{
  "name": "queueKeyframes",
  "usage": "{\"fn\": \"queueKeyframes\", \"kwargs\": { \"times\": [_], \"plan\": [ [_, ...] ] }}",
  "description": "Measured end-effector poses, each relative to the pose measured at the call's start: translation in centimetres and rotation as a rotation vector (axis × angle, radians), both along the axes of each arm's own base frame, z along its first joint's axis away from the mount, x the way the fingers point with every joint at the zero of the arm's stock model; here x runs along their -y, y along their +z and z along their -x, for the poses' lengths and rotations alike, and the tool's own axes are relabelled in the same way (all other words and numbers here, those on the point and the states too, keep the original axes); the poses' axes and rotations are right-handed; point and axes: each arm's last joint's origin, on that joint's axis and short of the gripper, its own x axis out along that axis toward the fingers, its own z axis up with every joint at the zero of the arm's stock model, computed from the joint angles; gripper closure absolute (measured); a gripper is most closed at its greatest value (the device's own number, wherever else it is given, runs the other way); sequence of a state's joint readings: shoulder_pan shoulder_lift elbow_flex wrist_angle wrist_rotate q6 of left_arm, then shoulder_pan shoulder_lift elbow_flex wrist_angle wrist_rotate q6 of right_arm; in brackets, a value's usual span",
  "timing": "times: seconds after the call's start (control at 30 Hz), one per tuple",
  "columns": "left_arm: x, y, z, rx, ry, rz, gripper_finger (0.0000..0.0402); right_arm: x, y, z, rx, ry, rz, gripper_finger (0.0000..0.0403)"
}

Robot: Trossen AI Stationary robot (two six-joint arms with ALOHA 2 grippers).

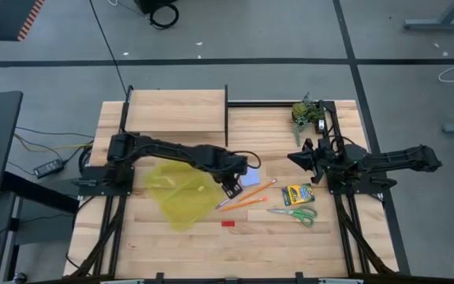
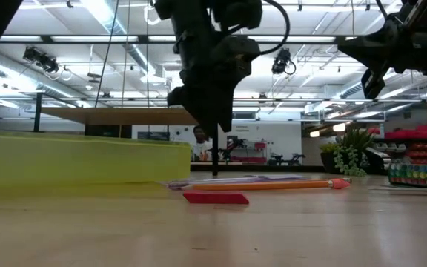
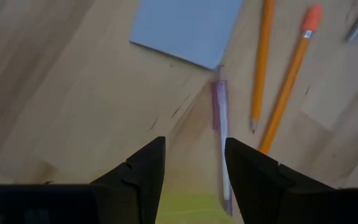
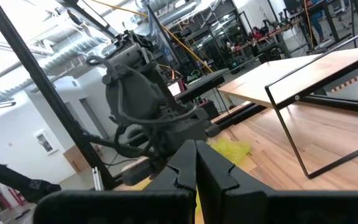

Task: Pack school essentials
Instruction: Put the pink pen into the yellow supply box

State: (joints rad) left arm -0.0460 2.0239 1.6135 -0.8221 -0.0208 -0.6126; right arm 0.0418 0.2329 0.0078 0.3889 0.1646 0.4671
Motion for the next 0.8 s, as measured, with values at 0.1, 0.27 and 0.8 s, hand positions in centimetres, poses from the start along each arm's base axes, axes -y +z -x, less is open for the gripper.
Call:
{"fn": "queueKeyframes", "kwargs": {
  "times": [0.1, 0.27, 0.8],
  "plan": [
    [0.0, -0.3, -0.3, -0.025, 0.003, 0.001, 0.0225, 0.0, 0.0, 0.0, 0.0, 0.0, 0.0, 0.0393],
    [0.1, -0.9, -0.5, -0.048, 0.001, -0.002, 0.0225, 0.0, 0.0, 0.0, 0.001, 0.001, 0.0, 0.0393],
    [0.0, -2.0, -1.2, -0.026, -0.031, -0.041, 0.0226, 0.0, 0.0, 0.0, 0.001, 0.001, 0.0, 0.0393]
  ]
}}
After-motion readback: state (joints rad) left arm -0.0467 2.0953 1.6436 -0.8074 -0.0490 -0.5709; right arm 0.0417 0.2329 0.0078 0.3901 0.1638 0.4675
